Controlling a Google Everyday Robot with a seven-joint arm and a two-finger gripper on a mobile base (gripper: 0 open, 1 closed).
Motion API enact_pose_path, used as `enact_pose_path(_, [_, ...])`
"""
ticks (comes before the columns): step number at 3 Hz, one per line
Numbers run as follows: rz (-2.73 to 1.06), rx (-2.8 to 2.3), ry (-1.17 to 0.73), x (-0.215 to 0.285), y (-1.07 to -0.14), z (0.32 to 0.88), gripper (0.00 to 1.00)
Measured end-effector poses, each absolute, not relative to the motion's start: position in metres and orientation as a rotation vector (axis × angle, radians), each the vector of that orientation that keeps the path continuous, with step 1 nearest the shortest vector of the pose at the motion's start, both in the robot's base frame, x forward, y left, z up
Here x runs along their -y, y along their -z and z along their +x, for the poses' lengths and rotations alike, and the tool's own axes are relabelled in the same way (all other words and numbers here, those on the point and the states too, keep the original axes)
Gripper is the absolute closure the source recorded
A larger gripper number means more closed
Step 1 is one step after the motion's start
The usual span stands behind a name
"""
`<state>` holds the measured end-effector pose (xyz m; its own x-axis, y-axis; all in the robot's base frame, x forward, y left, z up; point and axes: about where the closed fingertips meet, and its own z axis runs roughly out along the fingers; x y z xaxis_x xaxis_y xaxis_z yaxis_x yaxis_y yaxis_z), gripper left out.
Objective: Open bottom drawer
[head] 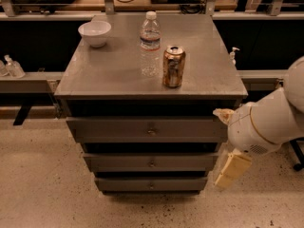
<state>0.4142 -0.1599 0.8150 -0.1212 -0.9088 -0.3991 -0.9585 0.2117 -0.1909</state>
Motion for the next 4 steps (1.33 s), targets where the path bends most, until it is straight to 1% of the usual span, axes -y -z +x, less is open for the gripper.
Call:
enact_pose_path(1, [-1.619,-2.020,-0.255,0.180,-0.745,0.401,0.00])
enact_pose_path(2, [-1.587,-1.989,-0.253,0.208,-0.696,0.389,0.00])
enact_pose_path(3, [-1.605,-1.969,-0.241,0.210,-0.694,0.388,0.00])
enact_pose_path(4, [-1.682,-1.928,-0.287,0.183,-0.663,0.396,0.00])
